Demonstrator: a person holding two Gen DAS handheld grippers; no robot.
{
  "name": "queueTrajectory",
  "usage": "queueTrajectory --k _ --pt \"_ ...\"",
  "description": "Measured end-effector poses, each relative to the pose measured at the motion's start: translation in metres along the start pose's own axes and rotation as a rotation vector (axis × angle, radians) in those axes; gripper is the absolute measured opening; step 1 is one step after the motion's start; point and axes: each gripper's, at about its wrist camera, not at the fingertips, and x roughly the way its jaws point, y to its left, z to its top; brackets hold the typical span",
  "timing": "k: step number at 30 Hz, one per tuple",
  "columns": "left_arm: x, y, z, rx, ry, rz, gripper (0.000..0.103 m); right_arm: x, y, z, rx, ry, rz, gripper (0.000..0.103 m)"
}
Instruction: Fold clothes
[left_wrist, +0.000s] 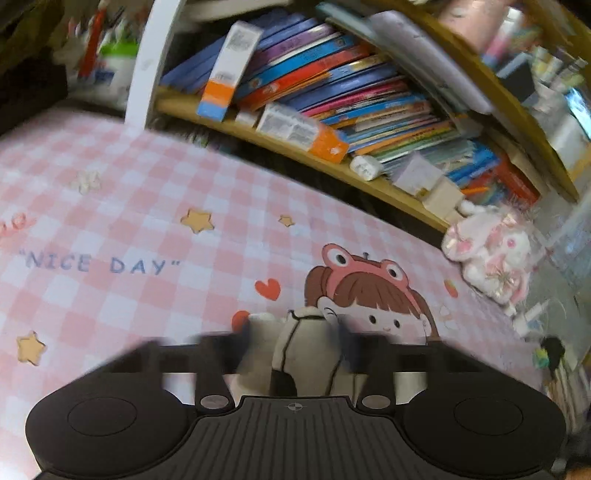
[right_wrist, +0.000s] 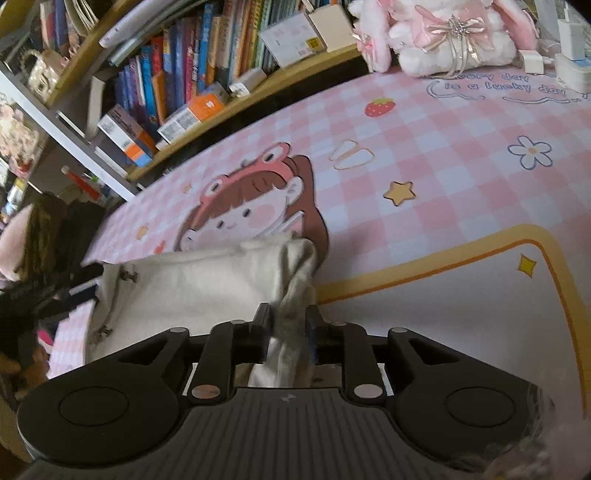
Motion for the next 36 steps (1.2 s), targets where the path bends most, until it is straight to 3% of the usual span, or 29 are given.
queueTrajectory --k 3,8,16,19,25,32,36 --pt "0.013 0.006 0.001 -0.083 0.026 0.035 0.022 0.003 -0.003 0.000 0.007 0.004 0.005 0.019" --pt "-0.001 0.001 0.002 -0.066 -0.029 0.051 0.029 0.004 -0.005 0.000 0.006 0.007 0.003 0.024" --pt "-0.064 0.006 -0.021 -0.053 -0.181 0.055 0.071 0.001 -0.008 0.000 0.005 0.006 0.016 0.027" --pt "-0.075 0.007 -0.040 -0.042 -0.178 0.087 0.076 -0.006 -0.006 -0.001 -0.008 -0.006 0.021 0.030" --pt "-0.084 -0.002 -0.072 -0.037 -0.159 0.129 0.081 -0.028 -0.003 -0.007 -0.008 -0.020 0.031 0.065" --pt "-0.088 -0.010 -0.095 -0.043 -0.121 0.154 0.085 -0.047 0.002 -0.016 -0.014 -0.018 0.050 0.078" --pt "-0.087 -0.012 -0.100 -0.033 -0.100 0.165 0.085 -0.050 -0.001 -0.022 -0.008 -0.001 0.055 0.079"
